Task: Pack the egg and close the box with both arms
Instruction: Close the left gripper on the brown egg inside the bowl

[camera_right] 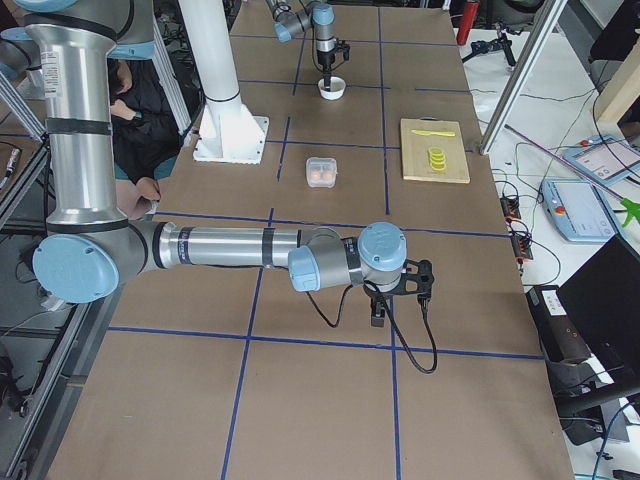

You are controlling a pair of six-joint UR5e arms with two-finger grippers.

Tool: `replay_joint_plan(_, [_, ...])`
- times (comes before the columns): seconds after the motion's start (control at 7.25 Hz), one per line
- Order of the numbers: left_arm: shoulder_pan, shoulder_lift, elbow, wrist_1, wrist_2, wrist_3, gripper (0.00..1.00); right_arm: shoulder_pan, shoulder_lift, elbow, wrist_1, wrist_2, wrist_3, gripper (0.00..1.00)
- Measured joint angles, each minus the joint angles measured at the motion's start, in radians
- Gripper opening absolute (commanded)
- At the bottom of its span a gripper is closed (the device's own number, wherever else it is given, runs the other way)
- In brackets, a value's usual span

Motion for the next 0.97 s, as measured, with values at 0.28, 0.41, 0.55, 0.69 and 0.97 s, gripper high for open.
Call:
replay_joint_plan(0.28, [0.012,0.000,0.008,0.001,-0.001,0.000,0.83,0.000,0.000,0.013,-0.001,0.004,0.003,1.00])
replay_joint_plan(0.41, [0.019,-0.001,0.013,0.001,-0.001,0.000,0.82,0.000,0.000,0.020,-0.001,0.008,0.006,1.00])
replay_joint_plan(0.55, [0.023,-0.002,0.015,0.001,-0.001,0.000,0.71,0.000,-0.001,0.024,-0.001,0.010,0.008,1.00])
replay_joint_plan(0.69, [0.024,-0.005,0.014,0.001,-0.011,-0.001,0.49,0.000,0.000,0.026,-0.001,0.011,0.009,1.00])
replay_joint_plan(0.97, [0.023,-0.012,0.013,0.004,-0.040,-0.001,0.00,0.001,-0.003,0.037,-0.002,0.013,0.009,1.00])
